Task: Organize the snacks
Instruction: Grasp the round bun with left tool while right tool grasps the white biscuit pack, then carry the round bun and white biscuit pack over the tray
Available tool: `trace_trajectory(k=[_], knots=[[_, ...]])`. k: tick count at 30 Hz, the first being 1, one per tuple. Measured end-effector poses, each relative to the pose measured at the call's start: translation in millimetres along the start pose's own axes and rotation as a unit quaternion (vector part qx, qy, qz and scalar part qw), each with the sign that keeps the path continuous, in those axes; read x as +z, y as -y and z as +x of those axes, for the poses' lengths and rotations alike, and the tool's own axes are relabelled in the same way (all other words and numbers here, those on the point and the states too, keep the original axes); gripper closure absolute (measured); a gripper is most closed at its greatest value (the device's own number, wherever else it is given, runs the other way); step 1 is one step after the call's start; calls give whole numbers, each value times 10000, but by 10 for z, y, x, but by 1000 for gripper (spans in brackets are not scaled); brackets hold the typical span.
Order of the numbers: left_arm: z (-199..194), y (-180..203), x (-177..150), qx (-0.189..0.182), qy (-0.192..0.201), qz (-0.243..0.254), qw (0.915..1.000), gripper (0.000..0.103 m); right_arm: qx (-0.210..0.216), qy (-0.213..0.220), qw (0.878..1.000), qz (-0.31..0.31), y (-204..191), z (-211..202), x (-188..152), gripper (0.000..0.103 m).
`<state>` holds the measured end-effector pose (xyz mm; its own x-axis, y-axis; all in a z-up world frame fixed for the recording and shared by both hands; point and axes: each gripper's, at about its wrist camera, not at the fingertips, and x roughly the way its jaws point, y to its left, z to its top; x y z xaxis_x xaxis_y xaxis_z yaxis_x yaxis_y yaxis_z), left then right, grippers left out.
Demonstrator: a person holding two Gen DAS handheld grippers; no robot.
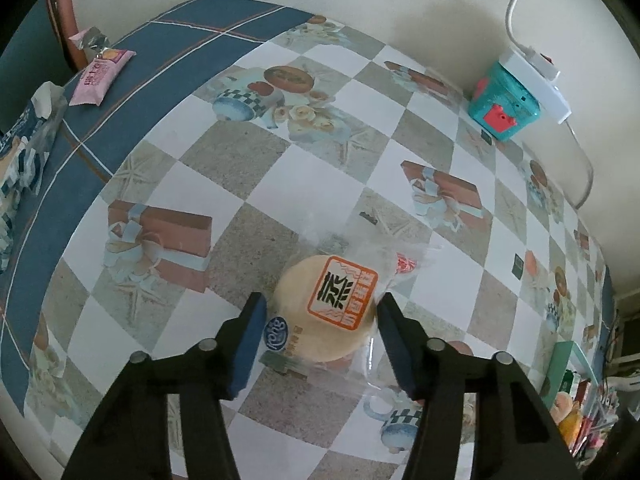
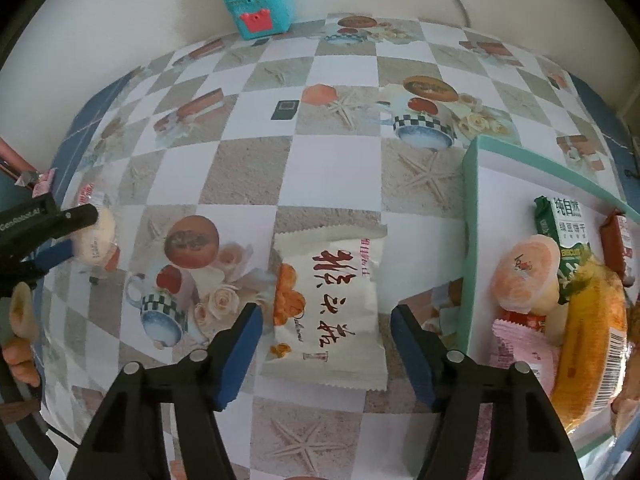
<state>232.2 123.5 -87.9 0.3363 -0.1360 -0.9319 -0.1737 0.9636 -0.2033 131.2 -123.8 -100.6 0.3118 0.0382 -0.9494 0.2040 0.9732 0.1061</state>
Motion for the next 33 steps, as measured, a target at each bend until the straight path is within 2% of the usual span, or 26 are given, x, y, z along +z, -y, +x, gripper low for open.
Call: trace_trajectory(k=[1, 3, 11, 23, 33], knots=[[-2, 4, -5, 6, -16, 16, 10000, 47, -4, 4, 10000, -11, -6, 9, 8, 41], [-10, 13, -17, 31, -90, 52, 9999, 49, -15, 8, 10000, -33, -18, 16, 13, 46], [-108, 94, -55, 198, -124, 221, 9995, 50, -24, -15, 10000, -47, -35, 61, 16, 47], [-367, 181, -94, 313, 114, 359, 9988, 50, -25, -40, 10000, -68, -68, 66, 43, 48], [-872, 414, -143, 356, 709, 590, 9951, 50, 190, 668, 9975, 93, 47, -545, 129, 49]])
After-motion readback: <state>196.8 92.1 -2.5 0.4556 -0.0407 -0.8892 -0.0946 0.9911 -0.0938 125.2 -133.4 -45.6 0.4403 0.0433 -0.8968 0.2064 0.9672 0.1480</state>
